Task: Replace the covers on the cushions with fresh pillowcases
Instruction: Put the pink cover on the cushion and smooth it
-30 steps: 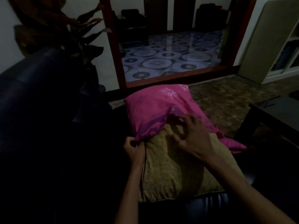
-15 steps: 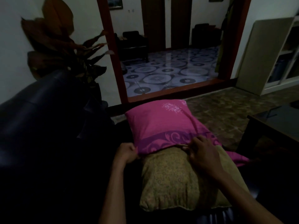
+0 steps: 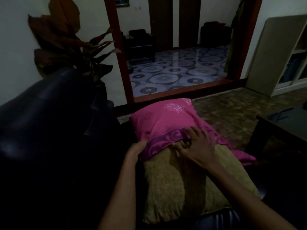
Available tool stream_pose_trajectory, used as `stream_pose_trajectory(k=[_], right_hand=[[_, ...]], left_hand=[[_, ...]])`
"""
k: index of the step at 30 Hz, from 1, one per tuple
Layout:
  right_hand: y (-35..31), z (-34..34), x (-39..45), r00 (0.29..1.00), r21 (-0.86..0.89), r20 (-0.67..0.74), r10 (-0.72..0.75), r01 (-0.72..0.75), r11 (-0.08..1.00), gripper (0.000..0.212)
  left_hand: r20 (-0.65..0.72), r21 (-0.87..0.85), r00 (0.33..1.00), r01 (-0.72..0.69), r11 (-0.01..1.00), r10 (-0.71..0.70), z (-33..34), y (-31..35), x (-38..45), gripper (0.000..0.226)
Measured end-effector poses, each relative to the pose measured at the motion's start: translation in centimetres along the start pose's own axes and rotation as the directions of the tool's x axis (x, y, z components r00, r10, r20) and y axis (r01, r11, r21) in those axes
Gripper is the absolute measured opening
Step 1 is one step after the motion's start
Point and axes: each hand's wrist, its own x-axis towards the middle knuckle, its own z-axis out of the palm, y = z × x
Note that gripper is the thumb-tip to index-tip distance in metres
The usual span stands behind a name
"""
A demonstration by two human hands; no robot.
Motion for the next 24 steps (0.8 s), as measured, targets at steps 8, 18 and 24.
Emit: stream_pose_trajectory(k=[8,18,24], right_hand=[[1.7,-3.1,3.3,0.984,0.1,0.079,0.16,-0.167,0.981,0.099],[-0.2,-0.4,12.4,0.99,-0.093,0.098,0.102,-0.093,0.991,0.091],[4.8,4.8,11.4,0.967,-0.02,0.234,0.105,-0.103,0.994,0.094]], left_hand=[[-0.054,-0.065,0.993,-0.106,0.992,0.102,1.6,-1.3,2.2,0.046],[-0.251,0.434,0.872,-0.287,0.854,0.421,3.4,9.8,1.5,0.096],[-0.233,0.696,0.848,-0.196,0.69,0.476,10.6,1.8,2.8,0.077]])
